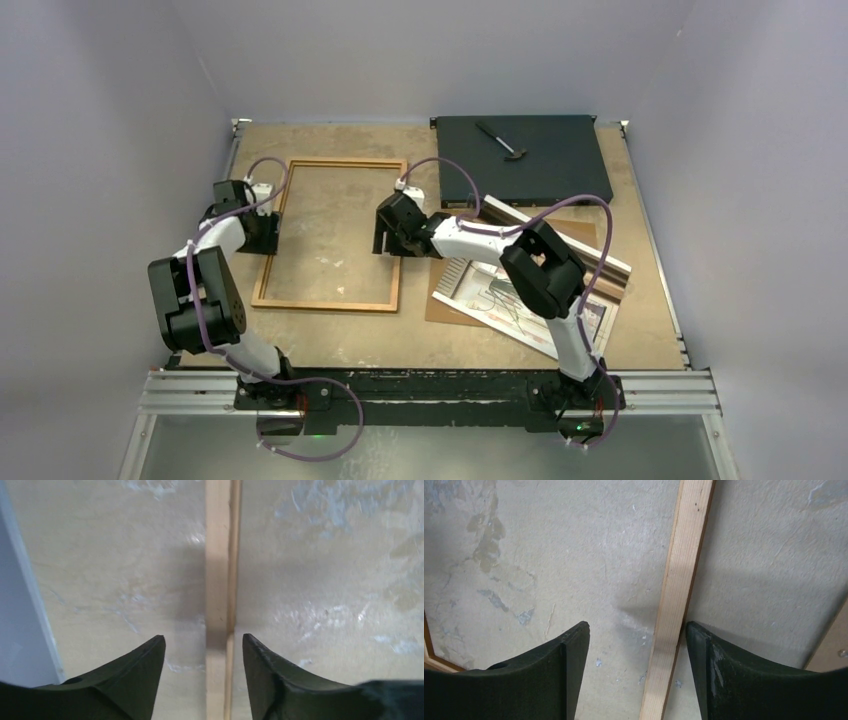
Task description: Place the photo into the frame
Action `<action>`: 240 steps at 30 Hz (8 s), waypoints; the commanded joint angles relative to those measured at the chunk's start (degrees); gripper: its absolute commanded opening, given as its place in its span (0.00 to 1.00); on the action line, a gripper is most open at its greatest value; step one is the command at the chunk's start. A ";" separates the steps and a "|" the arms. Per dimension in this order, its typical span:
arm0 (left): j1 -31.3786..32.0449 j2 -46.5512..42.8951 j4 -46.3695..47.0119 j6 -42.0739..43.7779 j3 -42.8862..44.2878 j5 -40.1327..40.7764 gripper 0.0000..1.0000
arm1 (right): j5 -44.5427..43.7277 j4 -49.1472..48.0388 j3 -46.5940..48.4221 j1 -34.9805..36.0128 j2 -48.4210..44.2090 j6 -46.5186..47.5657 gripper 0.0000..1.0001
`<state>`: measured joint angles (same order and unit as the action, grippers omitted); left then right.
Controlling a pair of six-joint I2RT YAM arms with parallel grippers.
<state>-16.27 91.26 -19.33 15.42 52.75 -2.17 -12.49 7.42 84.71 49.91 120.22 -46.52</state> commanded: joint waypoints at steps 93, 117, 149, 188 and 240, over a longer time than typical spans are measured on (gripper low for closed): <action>26.31 -0.48 -19.61 -9.62 24.12 -12.18 1.00 | -12.99 14.24 -13.33 -26.98 -31.31 1.74 0.96; 50.54 27.52 4.26 -25.28 37.57 -24.45 0.95 | 5.25 10.47 -36.34 -53.16 -43.98 3.11 0.98; 46.70 39.26 23.16 -37.99 39.01 -45.11 0.30 | 19.79 7.45 -45.47 -53.16 -50.51 5.02 0.96; 37.06 22.04 19.50 -30.76 35.17 -39.78 0.00 | 35.47 -1.50 -22.02 -44.86 -33.35 24.58 0.99; 37.01 20.23 6.80 -16.39 41.94 -39.50 0.00 | 81.40 12.61 30.25 -42.71 10.68 69.40 0.78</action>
<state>20.71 114.74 -13.02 -3.36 94.28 -40.73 64.69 18.63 112.75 7.44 129.01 21.74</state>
